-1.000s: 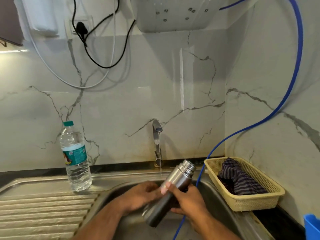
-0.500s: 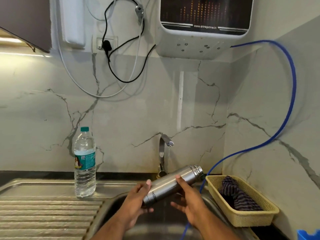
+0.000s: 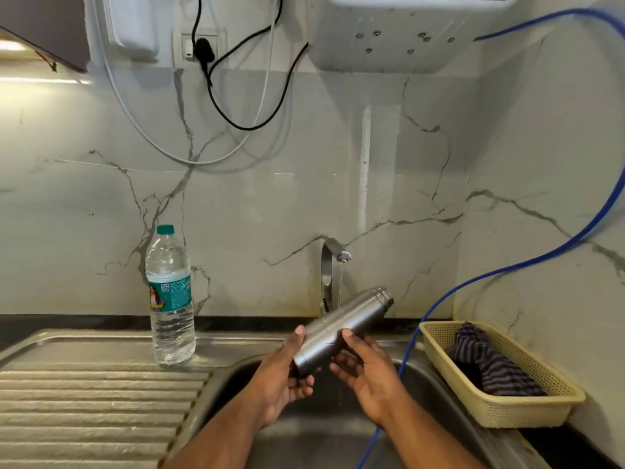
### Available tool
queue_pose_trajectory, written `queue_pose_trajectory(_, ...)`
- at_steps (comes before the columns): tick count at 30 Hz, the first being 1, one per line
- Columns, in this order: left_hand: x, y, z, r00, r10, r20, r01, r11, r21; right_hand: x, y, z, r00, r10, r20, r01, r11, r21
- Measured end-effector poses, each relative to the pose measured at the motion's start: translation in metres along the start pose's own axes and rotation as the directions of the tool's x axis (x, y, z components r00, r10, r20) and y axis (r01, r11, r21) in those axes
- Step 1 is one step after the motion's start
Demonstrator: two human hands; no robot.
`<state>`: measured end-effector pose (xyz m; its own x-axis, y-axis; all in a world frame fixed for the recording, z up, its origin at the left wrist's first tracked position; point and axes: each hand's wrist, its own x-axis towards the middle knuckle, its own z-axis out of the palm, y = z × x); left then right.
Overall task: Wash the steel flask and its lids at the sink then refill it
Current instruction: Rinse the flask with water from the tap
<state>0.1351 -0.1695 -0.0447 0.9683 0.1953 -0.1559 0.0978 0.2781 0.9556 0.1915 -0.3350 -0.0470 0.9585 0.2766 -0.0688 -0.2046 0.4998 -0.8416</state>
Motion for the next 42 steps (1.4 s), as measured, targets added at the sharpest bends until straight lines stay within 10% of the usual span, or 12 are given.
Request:
queue_pose_trajectory(6,0.002,-0.003,0.004,0.998,-0.041,0.047,0.042,0.999,-0.014,0.004,0.008,-0.003,1.0,0.02,0.008,-0.021,0.999,0.051)
queue_pose_trajectory(13,0.001,-0.008,0.008,0.971,0.238,-0.007,-0.238,0.97,-0.049,-0.002,0.008,0.005,0.992,0.112,-0.064,-0.103,0.987,0.124)
queue_pose_trajectory(23,-0.01,0.014,0.023,0.85,0.512,-0.125,-0.486,0.853,0.189,-0.003,0.011,0.008,0.969,0.025,-0.245,-0.097,0.954,-0.285)
queue_pose_trajectory(31,-0.004,0.029,0.031,0.818,0.547,-0.18,-0.498,0.829,0.254,-0.012,0.01,0.001,0.981,-0.181,-0.065,-0.01,0.291,-0.957)
queue_pose_trajectory(42,0.052,0.048,0.019,0.886,0.445,-0.132,-0.31,0.779,0.544,0.006,0.032,-0.015,0.988,-0.138,-0.062,0.013,0.48,-0.877)
